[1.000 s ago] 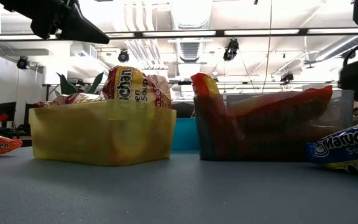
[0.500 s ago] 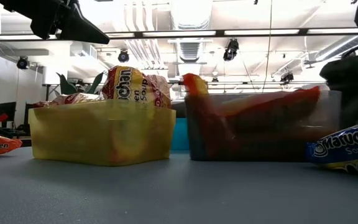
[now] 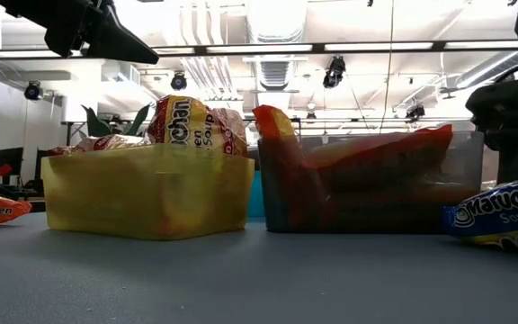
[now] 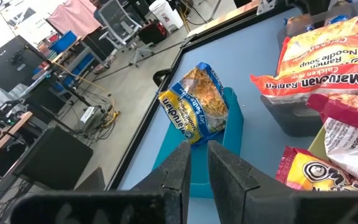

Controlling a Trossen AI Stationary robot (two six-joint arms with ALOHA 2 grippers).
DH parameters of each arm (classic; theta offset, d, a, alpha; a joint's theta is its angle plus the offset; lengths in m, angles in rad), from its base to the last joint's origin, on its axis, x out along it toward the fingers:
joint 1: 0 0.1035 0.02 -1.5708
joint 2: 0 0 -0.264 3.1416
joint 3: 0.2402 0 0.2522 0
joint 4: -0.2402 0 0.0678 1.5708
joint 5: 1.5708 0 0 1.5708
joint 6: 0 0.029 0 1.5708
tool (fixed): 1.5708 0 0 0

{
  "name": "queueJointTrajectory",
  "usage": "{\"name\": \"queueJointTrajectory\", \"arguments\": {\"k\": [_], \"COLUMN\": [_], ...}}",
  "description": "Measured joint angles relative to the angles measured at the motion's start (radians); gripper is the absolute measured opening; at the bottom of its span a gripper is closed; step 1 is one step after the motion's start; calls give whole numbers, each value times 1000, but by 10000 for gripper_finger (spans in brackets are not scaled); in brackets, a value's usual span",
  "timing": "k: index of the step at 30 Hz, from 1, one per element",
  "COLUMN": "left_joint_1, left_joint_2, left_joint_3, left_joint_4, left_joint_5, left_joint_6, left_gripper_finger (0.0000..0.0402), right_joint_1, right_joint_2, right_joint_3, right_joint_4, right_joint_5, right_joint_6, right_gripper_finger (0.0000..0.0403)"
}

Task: Sort Maruchan noodles
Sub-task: Put the blue noodle pack into the blue bin

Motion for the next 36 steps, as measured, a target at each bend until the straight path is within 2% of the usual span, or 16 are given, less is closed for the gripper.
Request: {"name": "queueJointTrajectory", "arguments": {"k": [14, 21, 26, 32, 36], "left_joint_1": [0, 0, 0, 0, 0], "left_joint_2": [0, 0, 0, 0, 0], "left_joint_3": [0, 0, 0, 1, 1], "left_joint_4": [7, 19, 21, 21, 22], "left_joint_5": [-7, -11, -16, -85, -96], "left_joint_6": [2, 7, 8, 12, 13], "left_gripper_finger": [37, 37, 37, 37, 37], "right_joint_1": [0, -1, -1, -1, -1], "right_joint_2": [-67, -165, -240, -308, -343], "right_joint_3": [9, 9, 9, 9, 9], "right_joint_4": [-45, -85, -132, -132, -128], "right_joint_5": [37, 96, 190, 374, 509], "right_joint_6": [-2, -4, -4, -49, -90], "right_gripper_finger": [81, 66, 66, 66, 66]}}
